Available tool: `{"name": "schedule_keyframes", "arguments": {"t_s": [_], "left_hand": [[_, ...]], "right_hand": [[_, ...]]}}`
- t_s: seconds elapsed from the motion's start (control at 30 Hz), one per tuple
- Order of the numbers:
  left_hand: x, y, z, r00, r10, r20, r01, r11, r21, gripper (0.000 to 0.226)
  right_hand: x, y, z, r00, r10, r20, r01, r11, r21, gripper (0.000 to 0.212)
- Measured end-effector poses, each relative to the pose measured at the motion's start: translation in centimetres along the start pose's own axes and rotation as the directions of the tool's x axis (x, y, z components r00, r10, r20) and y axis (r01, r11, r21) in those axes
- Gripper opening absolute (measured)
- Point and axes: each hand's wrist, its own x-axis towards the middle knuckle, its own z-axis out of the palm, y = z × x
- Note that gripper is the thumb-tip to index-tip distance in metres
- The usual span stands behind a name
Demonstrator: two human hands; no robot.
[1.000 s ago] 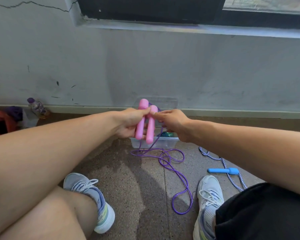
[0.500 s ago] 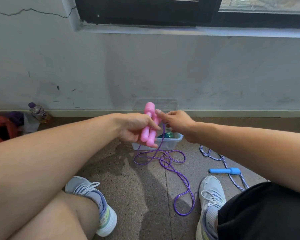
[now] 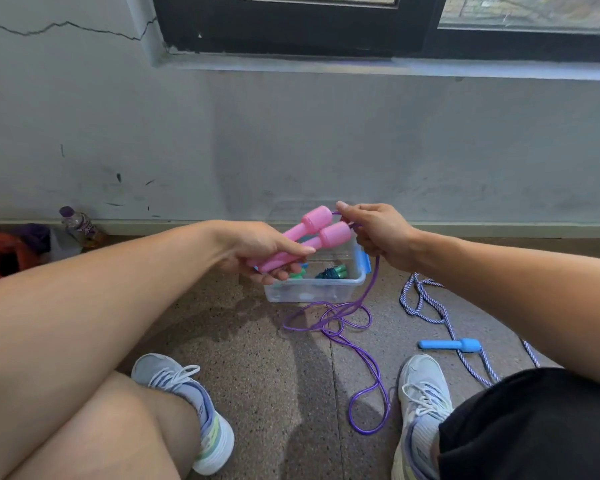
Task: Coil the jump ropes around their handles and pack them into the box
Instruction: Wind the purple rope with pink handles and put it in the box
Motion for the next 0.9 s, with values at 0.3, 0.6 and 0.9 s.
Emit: {"name": "schedule_keyframes", "arguments": {"t_s": [0.3, 0.6, 0.9], "left_hand": [[-0.8, 0.0, -0.4, 0.994, 0.111, -0.004, -0.111, 0.994, -0.005, 0.036], [-1.0, 2.3, 0.7, 0.968, 0.228, 0.104, -0.137, 0.828, -0.543, 0.034], [1.3, 1.4, 1.2, 0.815, 0.152, -0.56, -0.084, 0.986, 0.145, 0.018]], "right_hand": [[0.4, -0.2, -1.0, 0.999, 0.007, 0.046, -0.014, 0.99, 0.142, 0.031], [0.6, -1.0, -0.6, 0.984, -0.124, -0.129, 0.144, 0.978, 0.152, 0.054], [-1.2, 1.3, 5.1, 0.969, -0.128, 0.211, 0.244, 0.618, -0.747, 0.01]]}}
